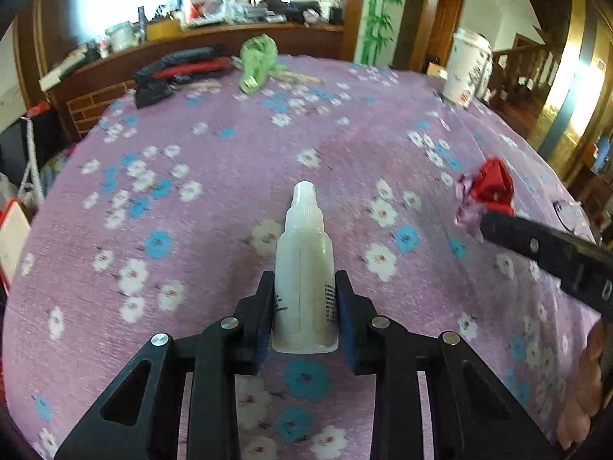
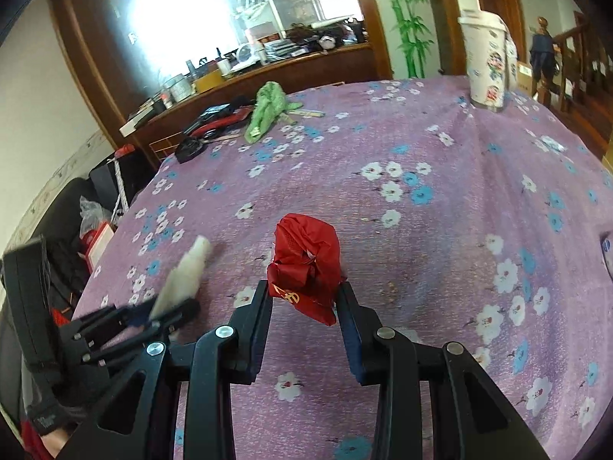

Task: Collect trash
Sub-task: 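Lift the spray bottle and red packet and hold them above the table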

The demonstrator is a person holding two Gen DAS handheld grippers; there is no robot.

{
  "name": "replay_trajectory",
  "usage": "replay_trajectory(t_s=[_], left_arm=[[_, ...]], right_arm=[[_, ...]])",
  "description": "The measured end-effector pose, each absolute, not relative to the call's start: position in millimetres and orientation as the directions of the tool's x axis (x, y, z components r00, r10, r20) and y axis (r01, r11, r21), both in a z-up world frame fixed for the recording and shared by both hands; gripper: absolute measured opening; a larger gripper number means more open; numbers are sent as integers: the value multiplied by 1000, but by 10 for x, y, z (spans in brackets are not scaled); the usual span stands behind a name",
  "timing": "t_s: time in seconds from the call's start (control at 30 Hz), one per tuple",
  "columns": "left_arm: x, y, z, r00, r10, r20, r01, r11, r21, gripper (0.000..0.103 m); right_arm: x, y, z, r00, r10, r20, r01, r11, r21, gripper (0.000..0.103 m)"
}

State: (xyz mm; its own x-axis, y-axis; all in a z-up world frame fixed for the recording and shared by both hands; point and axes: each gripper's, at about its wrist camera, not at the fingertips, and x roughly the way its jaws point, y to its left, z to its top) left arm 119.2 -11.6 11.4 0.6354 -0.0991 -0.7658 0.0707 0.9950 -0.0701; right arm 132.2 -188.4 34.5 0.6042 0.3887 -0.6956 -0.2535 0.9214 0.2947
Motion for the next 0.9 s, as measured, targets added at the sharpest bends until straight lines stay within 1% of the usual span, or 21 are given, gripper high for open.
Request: replay_trajectory(t_s=[0.1, 0.23, 0.43, 0.7, 0.9], left_arm=[[1158, -26, 202, 675, -77, -734, 47, 997, -61, 29], [1144, 66, 274, 715, -17, -698, 1, 1000, -23, 29], [1121, 146, 341, 731, -18, -682, -12, 999, -39, 29], [1089, 117, 373, 746, -3, -666, -16, 1000, -22, 29], [1051, 117, 424, 770, 36, -637, -42, 999, 6, 29]], right_arm=[[1270, -1825, 369, 614, 392, -685, -273, 920, 282, 37], [1232, -1769, 375, 625, 385, -679, -289, 922, 257, 37], [1224, -1709, 330, 620, 378, -687, -298, 924, 239, 37], [1161, -1671, 370, 633, 392, -668, -318, 918, 237, 37], [1125, -1647, 405, 643, 398, -655, -330, 915, 232, 37]])
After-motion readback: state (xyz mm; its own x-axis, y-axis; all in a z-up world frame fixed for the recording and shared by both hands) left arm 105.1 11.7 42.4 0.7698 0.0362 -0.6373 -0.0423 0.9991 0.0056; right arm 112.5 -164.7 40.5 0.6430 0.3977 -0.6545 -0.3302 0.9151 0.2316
